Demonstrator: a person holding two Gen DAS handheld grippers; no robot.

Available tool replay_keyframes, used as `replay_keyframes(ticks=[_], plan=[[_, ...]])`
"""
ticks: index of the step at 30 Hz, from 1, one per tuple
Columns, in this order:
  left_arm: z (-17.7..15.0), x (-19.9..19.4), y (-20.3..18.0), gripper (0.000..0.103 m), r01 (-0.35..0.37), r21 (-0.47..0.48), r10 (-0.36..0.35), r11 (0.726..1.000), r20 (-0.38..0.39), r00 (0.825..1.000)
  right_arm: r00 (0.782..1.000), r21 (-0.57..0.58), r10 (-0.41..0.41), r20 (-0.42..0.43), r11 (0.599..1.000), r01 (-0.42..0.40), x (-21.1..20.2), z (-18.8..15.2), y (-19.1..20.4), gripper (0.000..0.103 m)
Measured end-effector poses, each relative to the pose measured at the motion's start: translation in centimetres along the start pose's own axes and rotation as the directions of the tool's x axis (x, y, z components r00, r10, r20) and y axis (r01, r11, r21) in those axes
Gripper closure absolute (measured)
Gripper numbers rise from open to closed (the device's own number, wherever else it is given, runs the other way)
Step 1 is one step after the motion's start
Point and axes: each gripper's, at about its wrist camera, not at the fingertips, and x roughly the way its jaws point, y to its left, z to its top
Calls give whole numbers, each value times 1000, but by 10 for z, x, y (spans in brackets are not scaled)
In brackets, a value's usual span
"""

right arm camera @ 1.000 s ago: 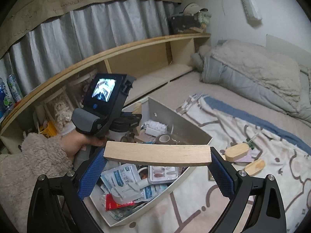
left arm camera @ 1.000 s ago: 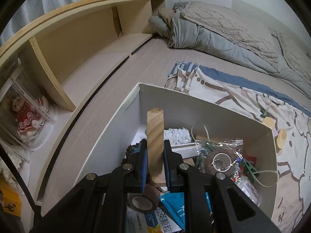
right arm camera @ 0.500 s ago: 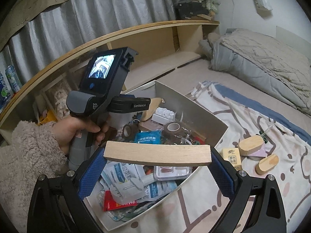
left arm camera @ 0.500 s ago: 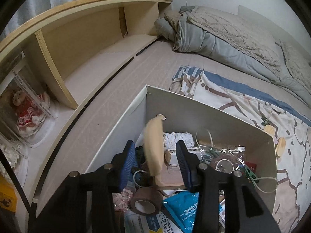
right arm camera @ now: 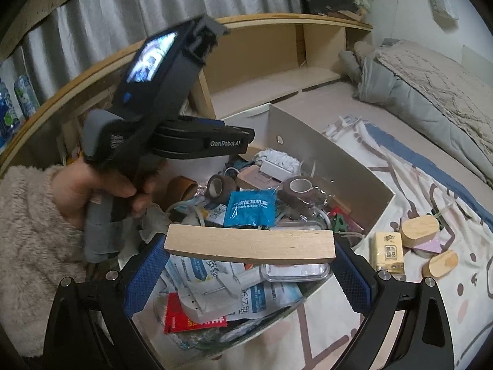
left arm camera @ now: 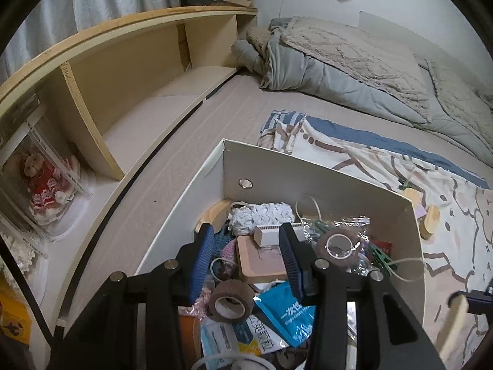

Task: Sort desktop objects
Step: 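Lower the right tool's stick into the white box while the left tool lowers its piece in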

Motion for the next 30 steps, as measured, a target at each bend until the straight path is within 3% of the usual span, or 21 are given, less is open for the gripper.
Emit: replay_keyframes(ticks=[18, 21, 25, 30], plan=[[-11, -19, 30, 58, -24, -28, 25, 999, 40, 999, 999, -52, -14, -52, 999, 12, 44, -9, 18, 3], [-14, -22, 33, 44, -33, -25, 34, 999, 45, 998, 998, -35, -10, -60, 999, 8, 51, -10, 18, 3], [-16, -26, 35, 40, -27, -27, 28, 999, 55, 998, 995, 3, -6, -101, 1000, 6, 58, -12, 13, 3], [-18, -26, 36, 15, -31, -29, 32, 999, 45, 998, 991, 80, -25, -135, 996, 36, 60, -15, 0, 0]])
